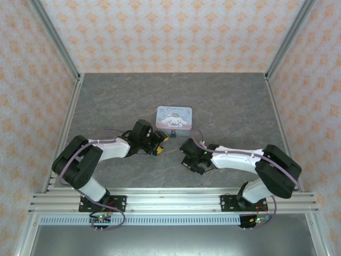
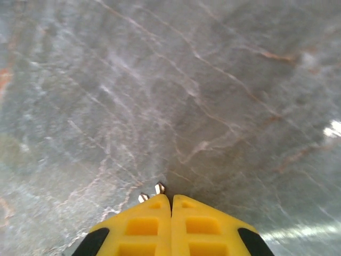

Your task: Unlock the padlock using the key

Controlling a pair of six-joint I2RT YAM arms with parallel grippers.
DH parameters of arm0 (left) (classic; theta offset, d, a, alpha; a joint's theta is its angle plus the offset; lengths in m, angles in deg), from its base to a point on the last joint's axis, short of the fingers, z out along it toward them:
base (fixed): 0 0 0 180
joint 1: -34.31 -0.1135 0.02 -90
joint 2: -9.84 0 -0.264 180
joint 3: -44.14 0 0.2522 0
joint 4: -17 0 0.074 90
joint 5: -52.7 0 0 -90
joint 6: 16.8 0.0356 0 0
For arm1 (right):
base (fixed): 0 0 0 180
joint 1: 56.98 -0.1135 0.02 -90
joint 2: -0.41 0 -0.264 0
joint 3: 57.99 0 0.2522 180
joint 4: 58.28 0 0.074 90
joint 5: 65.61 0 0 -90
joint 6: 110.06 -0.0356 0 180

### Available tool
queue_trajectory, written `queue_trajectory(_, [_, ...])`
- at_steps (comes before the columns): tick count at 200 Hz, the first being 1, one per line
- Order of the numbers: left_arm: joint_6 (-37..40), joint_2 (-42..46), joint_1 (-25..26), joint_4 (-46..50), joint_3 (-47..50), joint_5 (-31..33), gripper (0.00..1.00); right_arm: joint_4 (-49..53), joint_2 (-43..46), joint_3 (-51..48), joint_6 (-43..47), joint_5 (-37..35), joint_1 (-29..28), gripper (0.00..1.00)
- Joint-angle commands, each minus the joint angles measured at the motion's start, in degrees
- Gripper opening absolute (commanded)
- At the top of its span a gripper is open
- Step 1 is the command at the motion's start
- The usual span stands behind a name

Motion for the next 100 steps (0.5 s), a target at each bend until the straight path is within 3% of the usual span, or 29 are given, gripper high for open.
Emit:
queue_trajectory(1, [3.5,2.4,-0.2,2.4,0.1,0.0,0.58,-15.2,3.2,-3.5,8.7,-2.0,1.8,0.0])
queue_trajectory(59, [5.6,4.8,1.2,4.7,-2.5,-0.7,0.57,-19.4,13.2,-5.5,15.9,-1.2,4.4,0.0])
queue_trajectory(100, [3.4,4.4,3.8,0.3,-3.5,-0.3,0.53,-24.0,14.2,-4.4,20.9,4.7,6.7,0.0])
